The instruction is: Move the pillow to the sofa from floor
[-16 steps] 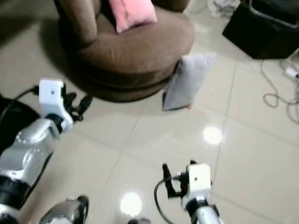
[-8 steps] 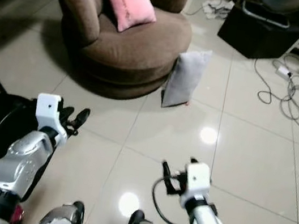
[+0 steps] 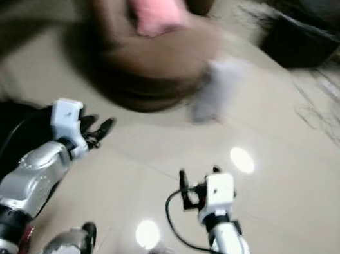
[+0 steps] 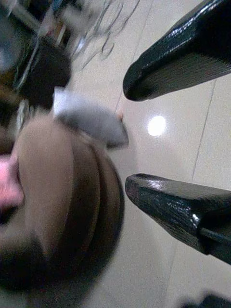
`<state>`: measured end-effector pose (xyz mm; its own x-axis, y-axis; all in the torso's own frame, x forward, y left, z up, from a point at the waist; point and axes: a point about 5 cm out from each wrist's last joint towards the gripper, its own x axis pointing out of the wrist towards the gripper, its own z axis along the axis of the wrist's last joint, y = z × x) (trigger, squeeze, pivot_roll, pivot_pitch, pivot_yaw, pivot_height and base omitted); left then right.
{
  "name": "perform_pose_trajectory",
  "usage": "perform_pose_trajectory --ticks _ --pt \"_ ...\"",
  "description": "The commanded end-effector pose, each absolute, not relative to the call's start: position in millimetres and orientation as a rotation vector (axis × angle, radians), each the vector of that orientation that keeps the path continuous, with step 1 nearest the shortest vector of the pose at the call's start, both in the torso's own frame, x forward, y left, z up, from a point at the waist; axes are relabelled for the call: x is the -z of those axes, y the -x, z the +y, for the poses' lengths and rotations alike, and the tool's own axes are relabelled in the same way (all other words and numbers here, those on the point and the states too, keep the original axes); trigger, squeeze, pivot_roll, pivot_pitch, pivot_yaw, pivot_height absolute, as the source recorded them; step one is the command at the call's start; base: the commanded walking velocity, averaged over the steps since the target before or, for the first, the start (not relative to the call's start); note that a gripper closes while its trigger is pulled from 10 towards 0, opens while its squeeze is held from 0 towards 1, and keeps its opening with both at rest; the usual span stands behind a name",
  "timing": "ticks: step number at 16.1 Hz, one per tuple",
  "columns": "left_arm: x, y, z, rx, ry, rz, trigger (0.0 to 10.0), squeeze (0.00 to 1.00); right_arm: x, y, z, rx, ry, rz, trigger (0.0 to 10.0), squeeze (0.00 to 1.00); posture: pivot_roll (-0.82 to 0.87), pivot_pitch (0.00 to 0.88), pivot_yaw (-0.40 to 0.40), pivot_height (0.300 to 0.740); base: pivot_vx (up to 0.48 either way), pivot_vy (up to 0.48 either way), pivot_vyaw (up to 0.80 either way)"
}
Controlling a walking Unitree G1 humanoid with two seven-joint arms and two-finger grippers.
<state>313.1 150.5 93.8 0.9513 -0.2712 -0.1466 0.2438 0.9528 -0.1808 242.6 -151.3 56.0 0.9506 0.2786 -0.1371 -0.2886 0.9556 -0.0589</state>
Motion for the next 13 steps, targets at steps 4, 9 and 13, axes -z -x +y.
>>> perform_pose_trajectory --ticks 4,9,13 --pt "-85.7 -310.5 147.8 0.275 0.114 0.199 10.0 0.00 -68.0 -247.6 -149.5 -0.280 0.108 0.109 10.0 0.00 0.11 0.204 -0.092 0.740 0.000 0.000 0.00" --pt "-85.8 -312.4 143.4 0.286 0.105 0.194 10.0 0.00 -70.4 -250.4 -142.6 -0.284 0.107 0.123 10.0 0.00 0.11 0.182 -0.093 0.740 0.000 0.000 -0.12" --pt "-86.2 -313.3 138.6 0.298 0.109 0.197 10.0 0.00 -71.4 -250.3 -136.6 -0.287 0.099 0.126 10.0 0.00 0.10 0.185 -0.082 0.740 0.000 0.000 -0.60"
